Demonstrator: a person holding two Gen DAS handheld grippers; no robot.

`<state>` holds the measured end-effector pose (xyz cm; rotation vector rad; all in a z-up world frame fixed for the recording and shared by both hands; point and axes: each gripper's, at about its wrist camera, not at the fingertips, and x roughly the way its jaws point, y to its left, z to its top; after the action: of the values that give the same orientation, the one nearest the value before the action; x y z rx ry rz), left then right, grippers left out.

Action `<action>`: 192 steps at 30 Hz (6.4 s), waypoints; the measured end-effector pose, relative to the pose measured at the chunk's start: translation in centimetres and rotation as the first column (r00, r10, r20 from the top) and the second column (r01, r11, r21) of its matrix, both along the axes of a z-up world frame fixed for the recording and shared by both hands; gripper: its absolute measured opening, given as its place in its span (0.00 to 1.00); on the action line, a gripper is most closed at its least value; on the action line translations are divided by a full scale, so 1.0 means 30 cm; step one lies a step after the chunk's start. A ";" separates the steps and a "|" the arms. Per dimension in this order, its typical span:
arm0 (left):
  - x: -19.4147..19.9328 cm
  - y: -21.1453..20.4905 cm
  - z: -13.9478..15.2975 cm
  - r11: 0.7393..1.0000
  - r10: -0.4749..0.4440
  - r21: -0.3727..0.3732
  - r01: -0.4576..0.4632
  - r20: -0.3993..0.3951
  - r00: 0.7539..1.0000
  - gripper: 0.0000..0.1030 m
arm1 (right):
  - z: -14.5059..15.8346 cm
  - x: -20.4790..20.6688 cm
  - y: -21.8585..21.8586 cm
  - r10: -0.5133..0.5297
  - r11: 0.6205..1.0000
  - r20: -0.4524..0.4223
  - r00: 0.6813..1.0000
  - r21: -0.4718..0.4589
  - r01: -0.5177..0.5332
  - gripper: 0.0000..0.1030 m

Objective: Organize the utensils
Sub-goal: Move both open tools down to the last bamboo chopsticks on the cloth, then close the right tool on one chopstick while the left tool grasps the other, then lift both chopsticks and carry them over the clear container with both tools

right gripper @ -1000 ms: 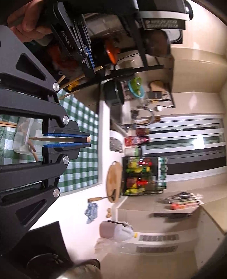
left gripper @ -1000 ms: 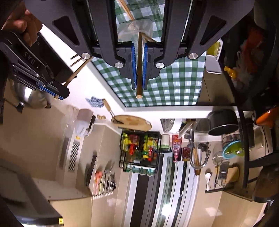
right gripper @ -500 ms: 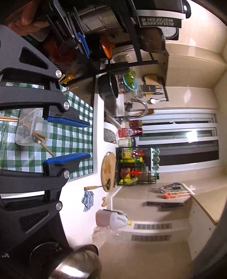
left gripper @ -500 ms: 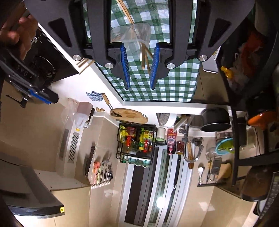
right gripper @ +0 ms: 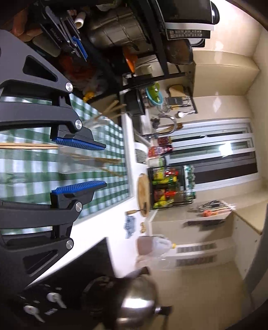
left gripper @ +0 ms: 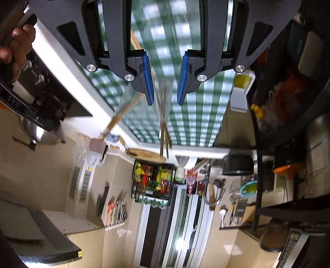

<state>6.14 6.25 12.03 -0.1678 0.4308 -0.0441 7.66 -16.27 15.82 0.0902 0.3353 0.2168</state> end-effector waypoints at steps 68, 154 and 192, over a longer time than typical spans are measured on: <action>-0.111 0.046 -0.376 0.998 0.022 -0.049 -0.033 -0.204 0.979 0.22 | -0.686 0.007 0.249 0.109 0.973 -0.440 0.891 -0.135 -0.185 0.07; -0.205 -0.122 -0.245 0.994 -0.089 0.055 0.093 -0.064 0.994 0.06 | -0.357 -0.181 0.070 0.044 0.989 -0.230 0.972 -0.129 -0.076 0.05; 0.055 -0.042 0.181 0.991 -0.132 0.024 0.134 -0.073 0.989 0.06 | 0.104 0.011 0.091 0.143 0.985 -0.082 0.986 -0.084 -0.150 0.05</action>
<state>7.78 5.01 17.45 -0.1126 0.5137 -0.1630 8.00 -13.53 18.94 -0.0154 0.4277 0.3444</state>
